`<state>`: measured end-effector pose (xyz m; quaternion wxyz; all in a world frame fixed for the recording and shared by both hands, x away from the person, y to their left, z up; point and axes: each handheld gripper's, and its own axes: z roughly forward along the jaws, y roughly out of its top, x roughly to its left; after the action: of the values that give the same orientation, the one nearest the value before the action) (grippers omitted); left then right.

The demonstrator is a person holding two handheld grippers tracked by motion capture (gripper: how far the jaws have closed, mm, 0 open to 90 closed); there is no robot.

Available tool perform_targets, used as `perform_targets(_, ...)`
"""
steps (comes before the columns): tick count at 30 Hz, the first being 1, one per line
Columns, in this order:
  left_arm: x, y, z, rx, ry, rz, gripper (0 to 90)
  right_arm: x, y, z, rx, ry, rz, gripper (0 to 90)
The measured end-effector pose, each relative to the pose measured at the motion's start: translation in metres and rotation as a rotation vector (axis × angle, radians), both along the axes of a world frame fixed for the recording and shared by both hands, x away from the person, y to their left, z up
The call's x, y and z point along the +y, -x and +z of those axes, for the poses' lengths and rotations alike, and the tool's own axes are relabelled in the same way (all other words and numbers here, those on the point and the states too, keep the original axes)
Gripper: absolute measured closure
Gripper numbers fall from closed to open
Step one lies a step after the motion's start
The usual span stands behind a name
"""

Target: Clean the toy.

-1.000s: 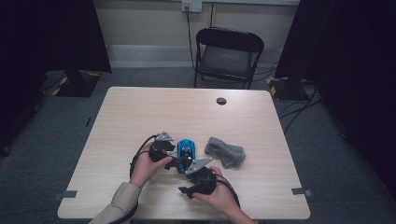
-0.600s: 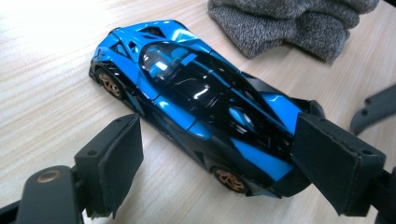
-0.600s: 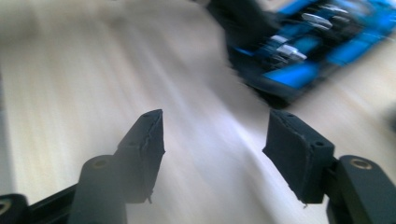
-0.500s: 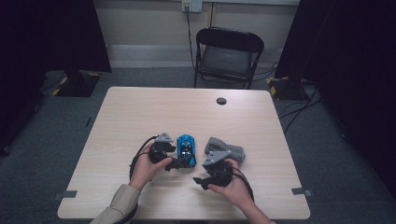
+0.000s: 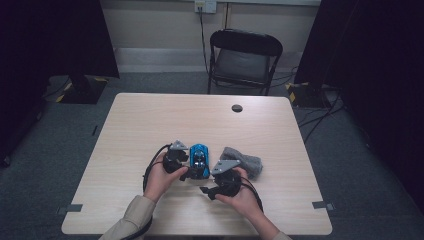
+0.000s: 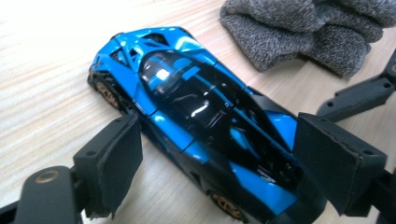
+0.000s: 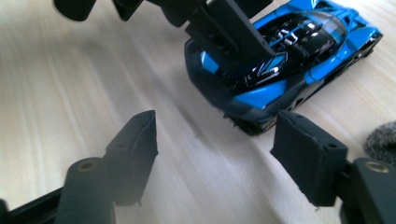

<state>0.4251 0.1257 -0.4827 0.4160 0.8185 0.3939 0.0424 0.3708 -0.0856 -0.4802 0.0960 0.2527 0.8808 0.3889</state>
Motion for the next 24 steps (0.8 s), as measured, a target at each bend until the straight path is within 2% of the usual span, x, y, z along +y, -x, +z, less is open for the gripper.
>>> perform_targets(3, 0.0, 0.0, -0.002, -0.005, 0.002, -0.017, 15.7, 0.003, 0.001, 0.0, -0.015, 0.009, -0.001, 30.5)
perform_targets(6, -0.001, 0.0, -0.005, -0.001, 0.006, -0.007, 14.9, 0.004, 0.003, 0.0, 0.009, -0.008, 0.002, 30.1)
perform_targets(7, -0.001, 0.0, -0.006, 0.005, 0.016, 0.0, 14.6, 0.005, 0.003, -0.001, 0.01, -0.012, 0.003, 28.9)
perform_targets(9, -0.002, 0.001, -0.007, 0.009, 0.009, 0.006, 13.6, 0.008, 0.005, -0.003, 0.004, -0.016, 0.001, 27.8)
perform_targets(11, -0.004, 0.001, -0.01, 0.025, 0.04, 0.014, 14.0, 0.011, 0.007, -0.004, 0.006, -0.017, 0.002, 26.6)
perform_targets(13, -0.004, 0.001, -0.009, 0.025, 0.04, 0.02, 13.8, 0.013, 0.008, -0.002, 0.004, -0.021, 0.004, 25.4)
perform_targets(16, -0.005, 0.002, -0.007, 0.019, 0.013, 0.024, 14.8, 0.016, 0.011, 0.0, -0.003, -0.02, 0.015, 26.9)
perform_targets(19, -0.008, 0.005, -0.004, 0.013, -0.015, 0.054, 14.9, 0.014, 0.012, 0.002, -0.022, -0.005, 0.015, 34.4)
perform_targets(21, -0.01, 0.006, -0.002, -0.015, -0.039, 0.058, 14.7, 0.008, 0.012, 0.005, -0.051, 0.014, -0.012, 28.8)
perform_targets(24, -0.016, 0.009, 0.005, -0.056, -0.111, 0.05, 16.2, -0.005, 0.012, 0.01, -0.083, 0.036, -0.038, 26.6)
